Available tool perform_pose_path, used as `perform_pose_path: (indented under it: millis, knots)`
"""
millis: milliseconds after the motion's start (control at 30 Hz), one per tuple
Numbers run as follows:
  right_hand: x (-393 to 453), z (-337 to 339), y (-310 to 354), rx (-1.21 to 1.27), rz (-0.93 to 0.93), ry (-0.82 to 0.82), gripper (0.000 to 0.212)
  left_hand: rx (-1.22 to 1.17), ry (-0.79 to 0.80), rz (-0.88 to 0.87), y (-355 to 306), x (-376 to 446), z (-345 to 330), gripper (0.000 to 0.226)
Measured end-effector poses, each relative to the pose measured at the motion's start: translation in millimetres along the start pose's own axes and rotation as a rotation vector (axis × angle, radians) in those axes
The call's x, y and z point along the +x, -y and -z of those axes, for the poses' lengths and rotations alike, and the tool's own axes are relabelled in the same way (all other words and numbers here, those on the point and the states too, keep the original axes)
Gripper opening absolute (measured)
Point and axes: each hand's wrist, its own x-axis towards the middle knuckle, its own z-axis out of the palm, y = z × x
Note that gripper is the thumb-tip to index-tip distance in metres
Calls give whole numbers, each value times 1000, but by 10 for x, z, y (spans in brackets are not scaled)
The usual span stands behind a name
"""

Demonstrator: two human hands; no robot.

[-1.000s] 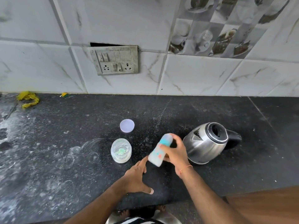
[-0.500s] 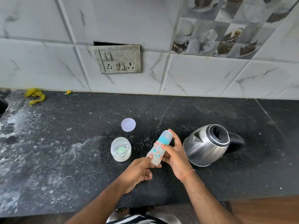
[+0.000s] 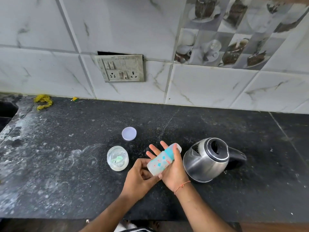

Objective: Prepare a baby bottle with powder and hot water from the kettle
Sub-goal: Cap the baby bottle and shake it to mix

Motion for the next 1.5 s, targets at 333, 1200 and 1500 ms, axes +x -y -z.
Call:
perform_pose_path:
  millis: [333,1200,1500]
  knots:
    - [203,18,34,-212,25,-249,19,770,278,-68,422,-153,327,103]
    - [248,-37,33,-119,-98,-284,18,1169,451,55,565,-119,327,116]
    - [359,57,71,-228,15,-353,16,1157,504,41,731,-163,335,113]
